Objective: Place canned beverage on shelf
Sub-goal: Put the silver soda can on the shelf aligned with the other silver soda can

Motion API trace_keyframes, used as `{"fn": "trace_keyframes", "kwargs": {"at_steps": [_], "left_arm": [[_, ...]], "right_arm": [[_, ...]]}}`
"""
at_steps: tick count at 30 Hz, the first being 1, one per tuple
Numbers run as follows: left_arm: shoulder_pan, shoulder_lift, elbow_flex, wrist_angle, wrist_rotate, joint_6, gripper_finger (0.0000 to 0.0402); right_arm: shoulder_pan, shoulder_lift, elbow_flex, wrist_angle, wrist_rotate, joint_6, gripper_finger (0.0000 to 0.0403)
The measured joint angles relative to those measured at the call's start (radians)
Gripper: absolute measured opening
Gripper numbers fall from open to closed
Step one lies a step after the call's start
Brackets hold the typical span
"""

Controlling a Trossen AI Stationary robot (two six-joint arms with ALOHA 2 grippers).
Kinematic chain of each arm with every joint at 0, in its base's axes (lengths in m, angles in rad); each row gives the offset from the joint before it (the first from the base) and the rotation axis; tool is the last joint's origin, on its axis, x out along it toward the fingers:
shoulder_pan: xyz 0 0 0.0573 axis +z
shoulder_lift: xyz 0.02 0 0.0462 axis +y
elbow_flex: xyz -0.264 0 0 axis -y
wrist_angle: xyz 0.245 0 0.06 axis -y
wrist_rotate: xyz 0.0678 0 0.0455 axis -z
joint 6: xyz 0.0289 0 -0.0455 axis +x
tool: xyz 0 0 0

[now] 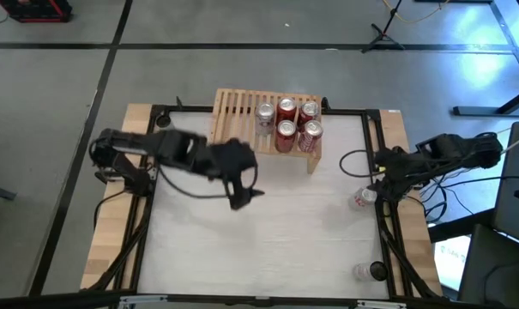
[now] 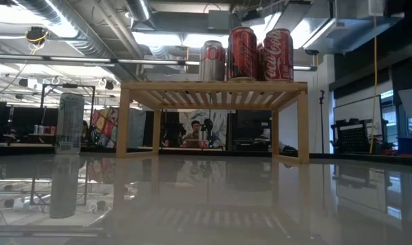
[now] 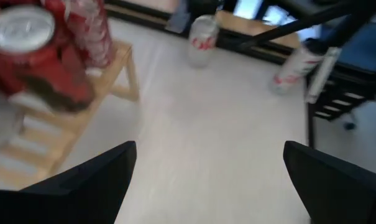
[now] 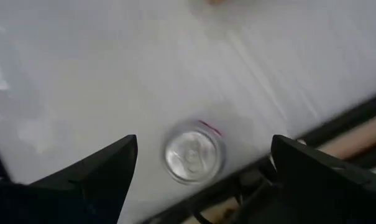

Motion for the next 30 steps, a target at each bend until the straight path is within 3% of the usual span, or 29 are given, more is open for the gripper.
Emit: {"fn": "trace_keyframes", "kwargs": {"at_steps": [4,9,19,30], "left_arm": [[-0.105,0.000,-0.070,0.003,-0.157,-0.129,0.0396],[-0.187,0.000,-0.158,0.027,-0.254,-0.264,0.0396],[-0.219,0.000,-0.228,0.043,-0.278,-0.369,0.0396],[-0.210,0.000,-0.228,0.043,-0.281,-0.357,0.0396]], "right_arm": [[0.000,0.002,-0.097,0.009,-0.090,0.017,0.0358],[0.000,0.001,-0.198,0.056,-0.147,0.049,0.0358],[0.000,0.032,-0.205,0.087,-0.136,0.061,0.0356],[0.000,0.245,-0.205,0.078,-0.139,0.042,0.0356]]}}
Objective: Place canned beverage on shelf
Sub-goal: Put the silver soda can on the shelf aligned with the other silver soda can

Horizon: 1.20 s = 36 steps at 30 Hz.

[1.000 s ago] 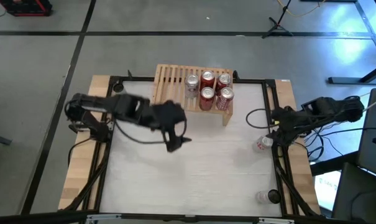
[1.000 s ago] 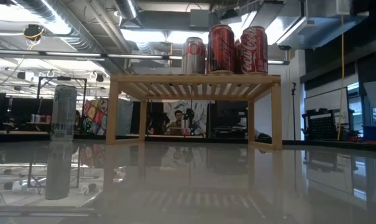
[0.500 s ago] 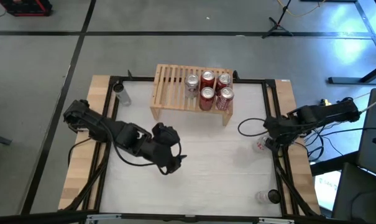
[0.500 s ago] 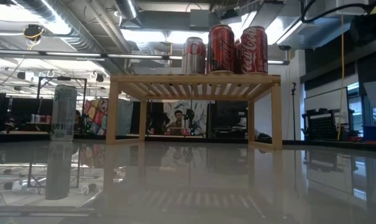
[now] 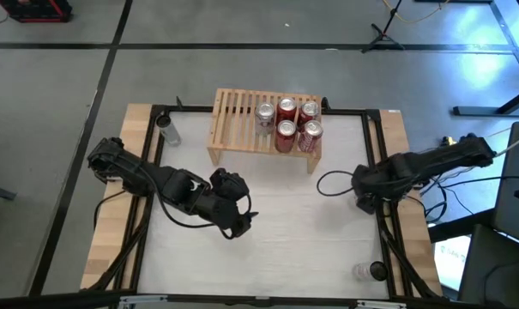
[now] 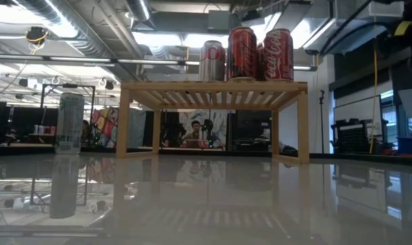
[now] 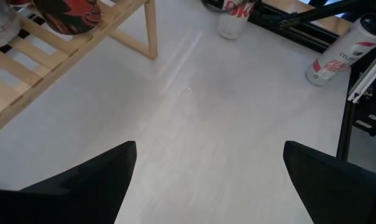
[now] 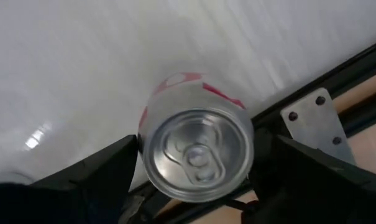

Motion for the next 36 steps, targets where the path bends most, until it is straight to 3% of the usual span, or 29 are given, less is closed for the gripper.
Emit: {"fn": "trace_keyframes", "kwargs": {"at_steps": [7,10,13,20,28,32,36], "left_arm": [[0.000,0.000,0.000,-0.001,0.011,0.023,0.0396],[0.000,0.000,0.000,-0.001,0.013,0.045,0.0396],[0.000,-0.006,0.000,-0.017,0.015,0.056,0.0396],[-0.025,-0.057,0.000,-0.087,0.033,0.068,0.0396],[-0.098,-0.164,0.000,-0.247,0.026,0.046,0.0396],[-0.148,-0.222,0.000,-0.331,0.006,0.014,0.0396],[-0.196,-0.270,0.000,-0.370,-0.028,0.010,0.0396]], "right_arm": [[0.000,0.175,0.000,0.023,-0.035,-0.106,0.0352],[0.000,0.229,0.002,0.017,-0.045,-0.152,0.0317],[0.000,0.238,0.005,0.017,-0.046,-0.178,0.0268],[0.001,0.242,0.114,0.040,-0.035,-0.197,0.0268],[0.001,0.374,0.386,0.167,0.070,-0.271,0.0268],[0.001,0.545,0.611,0.182,0.157,-0.369,0.0268],[-0.001,0.766,0.860,0.127,0.155,-0.457,0.0268]]}}
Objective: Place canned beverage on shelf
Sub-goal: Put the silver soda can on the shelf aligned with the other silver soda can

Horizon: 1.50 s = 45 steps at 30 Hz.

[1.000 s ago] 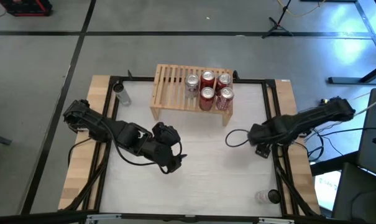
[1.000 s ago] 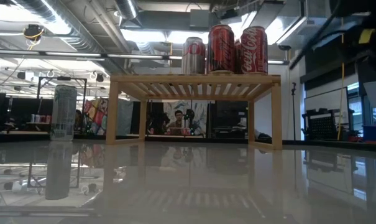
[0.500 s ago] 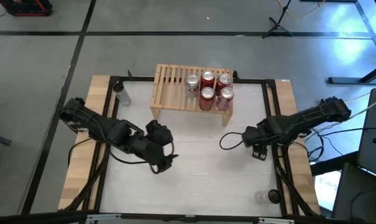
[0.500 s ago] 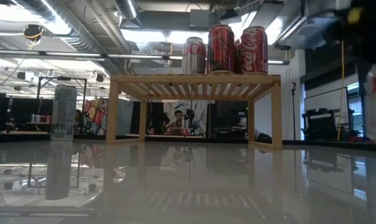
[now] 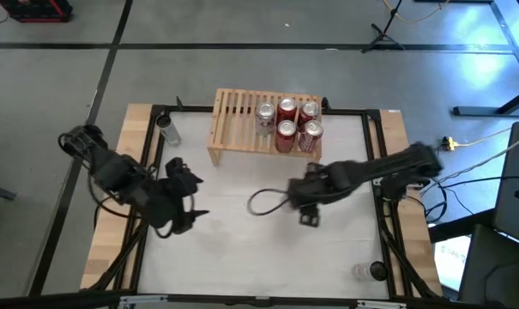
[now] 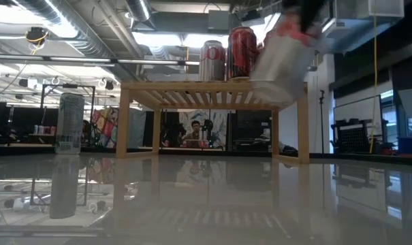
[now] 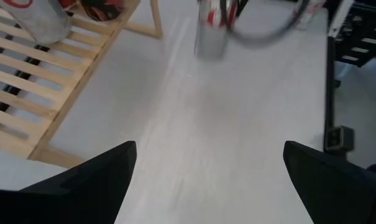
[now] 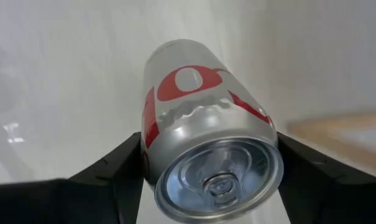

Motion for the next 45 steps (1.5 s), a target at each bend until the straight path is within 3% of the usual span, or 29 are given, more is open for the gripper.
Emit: {"fn": "trace_keyframes", "kwargs": {"at_steps": [6,12,34,41,45], "left_arm": [[-0.035,-0.035,0.000,-0.016,-0.033,0.007,0.0396],[-0.035,-0.038,0.000,-0.033,-0.032,0.009,0.0396],[-0.036,-0.037,0.000,-0.028,-0.040,0.030,0.0396],[-0.036,-0.037,0.000,-0.020,-0.023,0.033,0.0396],[-0.036,-0.037,0.000,0.003,-0.025,0.029,0.0396]], "right_arm": [[-0.014,0.315,0.337,-0.154,-0.062,-0.031,0.0268],[-0.031,0.479,0.496,-0.160,-0.146,-0.047,0.0268],[-0.058,0.502,0.421,-0.045,-0.135,-0.019,0.0270],[-0.058,0.500,0.422,0.018,-0.126,-0.020,0.0377],[-0.058,0.500,0.422,0.048,-0.126,-0.027,0.0391]]}}
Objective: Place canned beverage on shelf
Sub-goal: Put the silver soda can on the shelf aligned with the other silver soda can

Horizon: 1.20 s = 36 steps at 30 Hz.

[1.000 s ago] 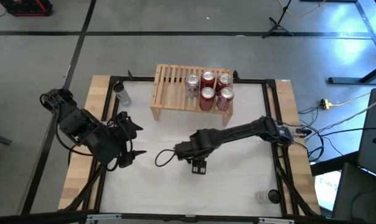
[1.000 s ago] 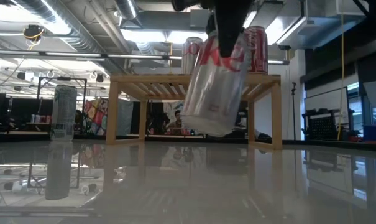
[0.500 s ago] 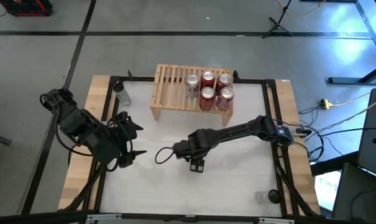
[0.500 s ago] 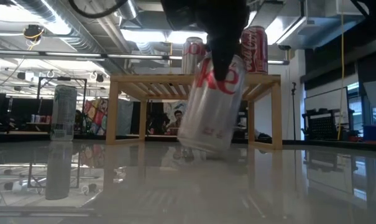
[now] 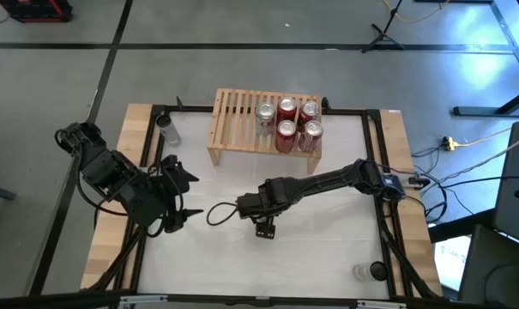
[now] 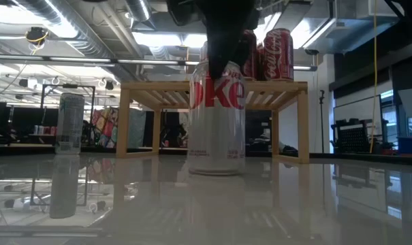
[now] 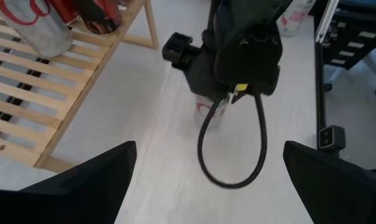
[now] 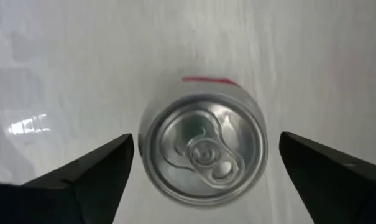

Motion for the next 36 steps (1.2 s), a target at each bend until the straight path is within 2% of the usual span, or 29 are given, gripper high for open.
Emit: {"fn": "trace_keyframes", "kwargs": {"at_steps": [6,9,15,21,28,32,36], "left_arm": [[-0.003,0.020,0.000,0.009,0.011,0.005,0.0396],[-0.022,0.028,-0.019,0.010,-0.011,0.005,0.0396],[-0.029,0.026,-0.175,0.107,-0.023,0.011,0.0396],[0.054,0.026,-0.396,0.449,0.105,0.169,0.0396],[0.202,0.025,-0.616,0.952,0.301,0.364,0.0396],[0.258,0.033,-0.639,1.021,0.316,0.360,0.0396],[0.276,0.032,-0.639,1.102,0.294,0.291,0.0396]], "right_arm": [[0.001,-0.069,0.003,-0.006,-0.064,-0.056,0.0377],[0.022,-0.166,0.006,-0.026,-0.025,-0.065,0.0375],[0.093,-0.336,-0.060,-0.003,0.067,-0.069,0.0376],[0.185,-0.477,-0.256,0.067,0.176,0.033,0.0376],[0.279,-0.642,-0.559,0.217,0.253,0.258,0.0376],[0.320,-0.686,-0.656,0.244,0.259,0.381,0.0376],[0.351,-0.695,-0.683,0.244,0.277,0.454,0.0376]]}}
